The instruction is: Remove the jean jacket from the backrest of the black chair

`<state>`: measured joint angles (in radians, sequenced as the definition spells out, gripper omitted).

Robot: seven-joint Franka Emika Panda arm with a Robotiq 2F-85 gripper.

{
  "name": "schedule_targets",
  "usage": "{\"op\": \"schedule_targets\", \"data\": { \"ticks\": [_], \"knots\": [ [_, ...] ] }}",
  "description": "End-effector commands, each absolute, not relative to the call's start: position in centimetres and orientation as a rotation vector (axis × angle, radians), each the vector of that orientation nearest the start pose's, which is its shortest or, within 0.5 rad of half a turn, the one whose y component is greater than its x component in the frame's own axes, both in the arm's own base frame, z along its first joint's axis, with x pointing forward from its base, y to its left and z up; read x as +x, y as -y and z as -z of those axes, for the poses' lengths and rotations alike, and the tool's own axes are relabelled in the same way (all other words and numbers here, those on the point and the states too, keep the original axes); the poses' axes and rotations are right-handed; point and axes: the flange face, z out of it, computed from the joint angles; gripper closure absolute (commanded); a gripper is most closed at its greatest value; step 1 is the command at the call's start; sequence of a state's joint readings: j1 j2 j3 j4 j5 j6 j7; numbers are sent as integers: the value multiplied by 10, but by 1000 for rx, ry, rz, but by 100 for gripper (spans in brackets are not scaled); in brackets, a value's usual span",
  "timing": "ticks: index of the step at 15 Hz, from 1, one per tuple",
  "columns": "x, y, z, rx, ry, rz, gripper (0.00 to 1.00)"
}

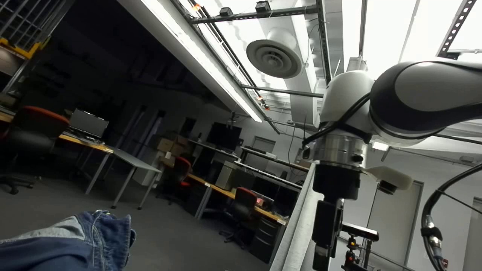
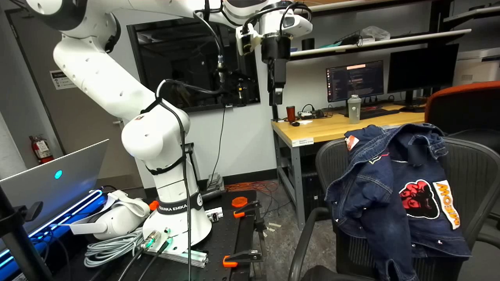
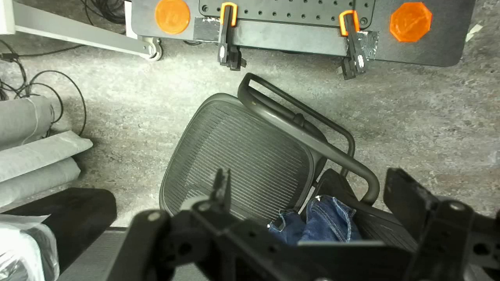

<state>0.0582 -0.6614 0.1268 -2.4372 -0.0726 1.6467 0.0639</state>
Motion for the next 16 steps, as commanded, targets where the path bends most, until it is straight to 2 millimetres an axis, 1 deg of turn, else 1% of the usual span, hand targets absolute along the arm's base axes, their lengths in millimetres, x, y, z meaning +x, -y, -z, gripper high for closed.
{"op": "schedule_targets", "data": {
  "ticks": [1,12,14,16],
  "knots": [
    [333,-60,-518,-3295,164,-193,0],
    [333,-60,-518,-3295,164,-193,0],
    [342,-64,-513,-3287,162,-191,0],
    [358,-67,-503,-3282,161,-191,0]
  ]
}}
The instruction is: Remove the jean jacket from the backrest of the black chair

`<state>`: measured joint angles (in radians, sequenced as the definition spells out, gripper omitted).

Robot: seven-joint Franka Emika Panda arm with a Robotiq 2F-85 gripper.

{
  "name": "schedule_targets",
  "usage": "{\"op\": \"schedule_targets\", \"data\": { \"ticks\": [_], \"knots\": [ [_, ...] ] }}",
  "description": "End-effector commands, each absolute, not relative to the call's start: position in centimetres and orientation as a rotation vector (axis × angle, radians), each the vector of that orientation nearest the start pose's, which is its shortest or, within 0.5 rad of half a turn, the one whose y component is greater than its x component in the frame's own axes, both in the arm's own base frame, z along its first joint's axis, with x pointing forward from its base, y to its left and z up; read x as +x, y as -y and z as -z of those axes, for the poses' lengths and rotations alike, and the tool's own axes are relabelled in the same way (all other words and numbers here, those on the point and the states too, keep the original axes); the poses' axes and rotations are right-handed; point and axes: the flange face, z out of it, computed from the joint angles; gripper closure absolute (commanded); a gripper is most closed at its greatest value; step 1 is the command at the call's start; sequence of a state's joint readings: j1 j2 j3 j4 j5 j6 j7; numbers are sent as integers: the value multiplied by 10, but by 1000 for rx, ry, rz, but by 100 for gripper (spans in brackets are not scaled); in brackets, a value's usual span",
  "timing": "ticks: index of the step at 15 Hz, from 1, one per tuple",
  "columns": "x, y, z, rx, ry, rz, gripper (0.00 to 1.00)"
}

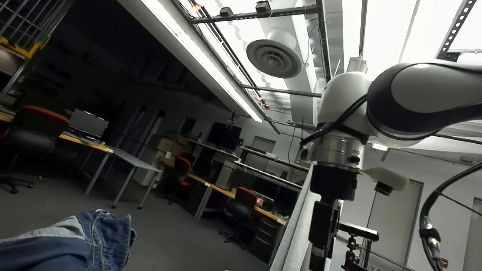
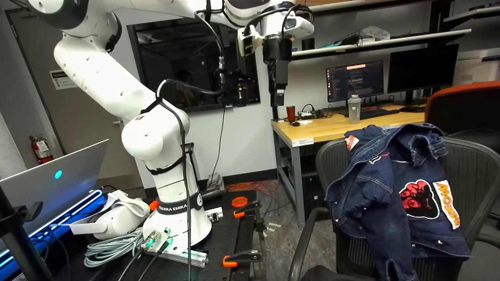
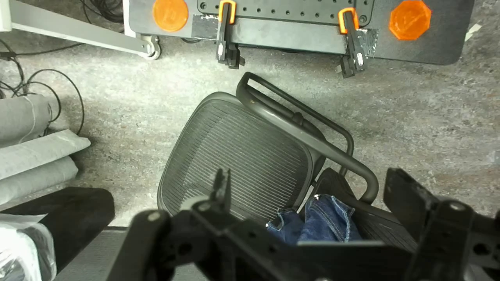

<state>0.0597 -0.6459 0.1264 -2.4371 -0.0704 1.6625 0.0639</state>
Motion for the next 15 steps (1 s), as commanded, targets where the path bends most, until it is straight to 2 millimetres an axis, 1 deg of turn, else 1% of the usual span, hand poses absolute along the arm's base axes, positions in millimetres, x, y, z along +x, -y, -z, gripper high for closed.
{"op": "schedule_targets", "data": {
  "ticks": [1,3,7,10,12,13,15],
  "knots": [
    [365,-69,-499,-3269,171,-183,0],
    [385,-71,-487,-3238,198,-151,0],
    [432,-79,-465,-3166,231,-7,0],
    [463,-77,-464,-3116,248,134,0],
    [475,-70,-474,-3068,256,212,0],
    [460,-74,-462,-3126,230,154,0],
    [470,-68,-468,-3105,234,182,0]
  ]
}}
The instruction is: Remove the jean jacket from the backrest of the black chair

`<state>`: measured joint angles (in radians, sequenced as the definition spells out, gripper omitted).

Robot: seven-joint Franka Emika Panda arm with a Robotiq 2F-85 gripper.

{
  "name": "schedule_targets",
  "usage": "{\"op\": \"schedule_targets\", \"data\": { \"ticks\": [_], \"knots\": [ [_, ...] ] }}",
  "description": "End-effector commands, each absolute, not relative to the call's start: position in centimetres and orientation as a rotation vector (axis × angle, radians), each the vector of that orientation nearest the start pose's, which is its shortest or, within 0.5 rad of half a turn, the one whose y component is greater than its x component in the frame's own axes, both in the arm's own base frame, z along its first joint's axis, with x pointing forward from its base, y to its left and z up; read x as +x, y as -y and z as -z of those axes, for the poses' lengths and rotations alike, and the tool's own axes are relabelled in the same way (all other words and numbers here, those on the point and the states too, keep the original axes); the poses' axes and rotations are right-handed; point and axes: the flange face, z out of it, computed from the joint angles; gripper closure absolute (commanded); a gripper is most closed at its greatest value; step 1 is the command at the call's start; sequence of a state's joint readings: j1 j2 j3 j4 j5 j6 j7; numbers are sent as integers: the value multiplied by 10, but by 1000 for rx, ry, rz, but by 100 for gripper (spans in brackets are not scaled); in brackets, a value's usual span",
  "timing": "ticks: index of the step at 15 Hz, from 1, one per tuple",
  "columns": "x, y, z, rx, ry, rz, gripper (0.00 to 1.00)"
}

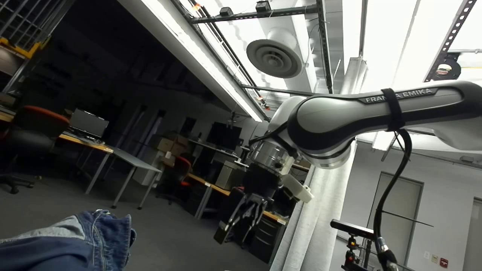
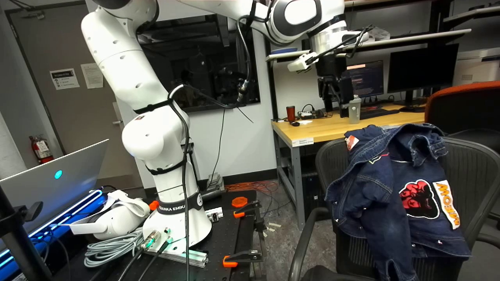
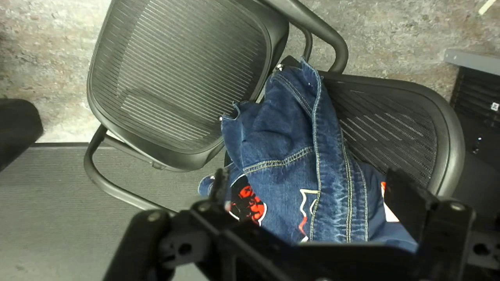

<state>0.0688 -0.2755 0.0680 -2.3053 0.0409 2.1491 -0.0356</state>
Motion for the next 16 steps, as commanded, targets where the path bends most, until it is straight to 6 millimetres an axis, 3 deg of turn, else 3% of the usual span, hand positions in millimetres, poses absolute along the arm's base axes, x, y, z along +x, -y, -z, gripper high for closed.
{"op": "schedule_targets", "data": {
  "ticks": [1,4,9,12,16],
  "knots": [
    [471,-67,-469,-3103,233,187,0],
    [471,-68,-470,-3102,237,190,0],
    [498,-87,-427,-3099,310,85,0],
    [525,-103,-400,-3072,382,38,0],
    [565,-121,-383,-3012,526,97,0]
  ]
}}
